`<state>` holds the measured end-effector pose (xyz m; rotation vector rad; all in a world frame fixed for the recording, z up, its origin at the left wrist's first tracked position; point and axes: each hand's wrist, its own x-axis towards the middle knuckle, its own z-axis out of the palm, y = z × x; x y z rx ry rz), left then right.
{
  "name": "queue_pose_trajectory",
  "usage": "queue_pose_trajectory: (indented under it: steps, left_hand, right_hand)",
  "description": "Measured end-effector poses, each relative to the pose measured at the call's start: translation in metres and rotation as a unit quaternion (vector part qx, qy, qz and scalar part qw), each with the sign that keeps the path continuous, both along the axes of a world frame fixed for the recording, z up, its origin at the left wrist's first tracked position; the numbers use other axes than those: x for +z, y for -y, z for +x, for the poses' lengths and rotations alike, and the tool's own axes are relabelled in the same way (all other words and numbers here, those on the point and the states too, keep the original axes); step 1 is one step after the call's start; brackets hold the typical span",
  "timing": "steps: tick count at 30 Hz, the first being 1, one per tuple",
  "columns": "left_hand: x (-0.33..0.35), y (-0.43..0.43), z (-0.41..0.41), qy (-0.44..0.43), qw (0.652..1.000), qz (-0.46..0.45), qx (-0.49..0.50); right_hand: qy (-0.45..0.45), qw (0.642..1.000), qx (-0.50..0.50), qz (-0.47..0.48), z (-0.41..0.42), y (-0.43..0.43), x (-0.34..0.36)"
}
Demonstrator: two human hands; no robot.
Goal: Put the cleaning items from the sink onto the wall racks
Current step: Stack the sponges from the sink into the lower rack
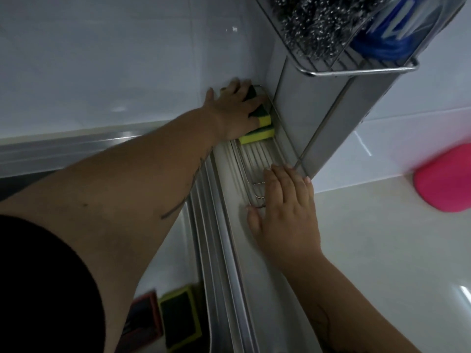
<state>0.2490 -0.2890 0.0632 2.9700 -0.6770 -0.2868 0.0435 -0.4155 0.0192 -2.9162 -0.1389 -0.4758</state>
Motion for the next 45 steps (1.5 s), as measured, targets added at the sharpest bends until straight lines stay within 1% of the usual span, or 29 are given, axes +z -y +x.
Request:
queue_pose_trajectory:
  steps: [4,6,8,10,13,15,16,18,19,21,22,24,26,27,28,29,31,36,38,41,43,45]
  left_hand:
    - [0.004,0.0,0.004,-0.004,0.999,0.03,-0.015]
    - [0.005,-0.001,0.0,0.008,1.0,0.013,-0.017]
    - [0.005,-0.004,-0.007,0.028,0.999,-0.035,-0.012]
    - [0.006,-0.011,-0.019,0.034,0.994,-0.1,0.0]
    - [0.003,-0.027,-0.049,0.049,0.974,-0.219,0.017]
    - [-0.006,-0.043,-0.078,0.064,0.954,-0.286,0.058]
    - [-0.014,-0.054,-0.094,0.056,0.945,-0.309,0.091]
    - [-0.04,-0.08,-0.131,0.036,0.928,-0.342,0.142]
    - [-0.055,-0.093,-0.151,0.032,0.925,-0.345,0.156]
    - [-0.092,-0.116,-0.194,0.016,0.926,-0.326,0.188]
    - [-0.107,-0.124,-0.216,-0.012,0.929,-0.307,0.206]
    - [-0.132,-0.138,-0.256,-0.11,0.937,-0.251,0.216]
    - [-0.148,-0.145,-0.286,-0.237,0.945,-0.145,0.171]
    - [-0.154,-0.146,-0.298,-0.288,0.945,-0.077,0.139]
    - [-0.159,-0.145,-0.307,-0.319,0.942,-0.009,0.104]
    - [-0.163,-0.143,-0.314,-0.33,0.94,0.045,0.072]
    - [-0.171,-0.136,-0.324,-0.313,0.944,0.097,0.034]
    - [-0.179,-0.123,-0.323,-0.203,0.969,0.139,-0.024]
    - [-0.177,-0.12,-0.321,-0.188,0.972,0.133,-0.041]
    - [-0.172,-0.121,-0.314,-0.205,0.971,0.119,-0.026]
    - [-0.164,-0.125,-0.307,-0.233,0.966,0.111,0.014]
    - [-0.15,-0.131,-0.296,-0.246,0.965,0.064,0.071]
  right_hand:
    - [0.0,1.0,0.0,0.003,-0.002,-0.001,-0.001]
    - [-0.009,1.0,0.001,0.0,-0.003,-0.001,0.001]
    - [-0.025,1.0,0.009,-0.008,-0.003,0.001,0.004]
    - [-0.037,0.999,0.021,-0.006,-0.003,0.003,0.008]
    - [-0.044,0.998,0.042,0.027,-0.01,-0.002,0.019]
    - [-0.021,0.997,0.058,0.055,-0.019,-0.012,0.026]
    - [-0.013,0.995,0.072,0.064,-0.025,-0.019,0.028]
    - [-0.008,0.991,0.111,0.078,-0.037,-0.031,0.023]
    - [-0.017,0.988,0.131,0.082,-0.043,-0.036,0.017]
    - [-0.069,0.983,0.155,0.077,-0.053,-0.047,0.004]
    - [-0.099,0.98,0.156,0.071,-0.057,-0.052,-0.003]
    - [-0.153,0.974,0.153,0.062,-0.063,-0.059,-0.014]
    - [-0.179,0.971,0.149,0.056,-0.064,-0.062,-0.02]
    - [-0.186,0.97,0.146,0.054,-0.062,-0.063,-0.021]
    - [-0.191,0.97,0.143,0.048,-0.061,-0.063,-0.02]
    - [-0.194,0.97,0.143,0.039,-0.06,-0.063,-0.02]
    - [-0.196,0.969,0.145,0.026,-0.058,-0.064,-0.019]
    - [-0.193,0.97,0.144,0.032,-0.057,-0.064,-0.021]
    - [-0.191,0.97,0.145,0.029,-0.057,-0.063,-0.021]
    - [-0.192,0.97,0.146,0.033,-0.057,-0.063,-0.021]
    - [-0.198,0.968,0.148,0.044,-0.059,-0.063,-0.021]
    - [-0.185,0.967,0.158,0.072,-0.063,-0.062,-0.017]
